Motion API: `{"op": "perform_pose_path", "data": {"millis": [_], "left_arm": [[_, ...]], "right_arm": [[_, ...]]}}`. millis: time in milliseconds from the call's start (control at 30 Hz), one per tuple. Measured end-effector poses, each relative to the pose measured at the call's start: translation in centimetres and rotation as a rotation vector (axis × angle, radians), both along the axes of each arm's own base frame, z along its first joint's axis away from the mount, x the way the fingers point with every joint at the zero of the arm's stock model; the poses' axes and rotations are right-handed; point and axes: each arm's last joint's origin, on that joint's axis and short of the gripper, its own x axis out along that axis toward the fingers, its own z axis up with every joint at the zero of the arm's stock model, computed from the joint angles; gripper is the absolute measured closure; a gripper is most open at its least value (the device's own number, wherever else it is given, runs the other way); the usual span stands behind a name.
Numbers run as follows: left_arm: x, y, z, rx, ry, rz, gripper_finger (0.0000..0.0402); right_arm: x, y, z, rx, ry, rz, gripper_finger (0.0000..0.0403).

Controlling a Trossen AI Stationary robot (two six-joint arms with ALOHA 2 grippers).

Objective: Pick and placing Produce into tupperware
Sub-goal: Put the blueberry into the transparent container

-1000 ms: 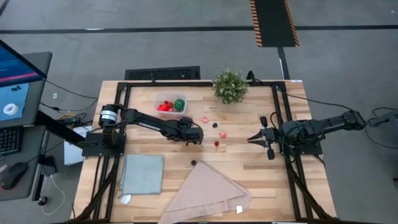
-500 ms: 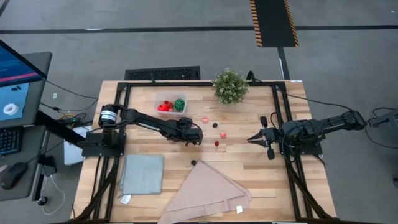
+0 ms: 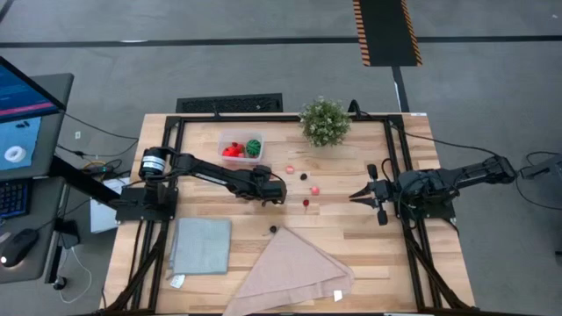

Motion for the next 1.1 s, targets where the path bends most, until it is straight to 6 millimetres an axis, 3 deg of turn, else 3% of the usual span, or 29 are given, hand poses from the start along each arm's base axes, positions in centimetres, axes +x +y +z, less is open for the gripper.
{"op": "perform_pose_path", "data": {"millis": [367,1100], "left_arm": [[0.1,0.0,-0.2,-0.006,0.015,0.011,0.0400],[0.7,-0.5,1.3,0.033,0.057,-0.027,0.0395]], "right_arm": [[0.0,0.0,0.0,0.000,0.000,0.000,0.0339],[0.0,0.0,0.0,0.000,0.000,0.000,0.0339]]}}
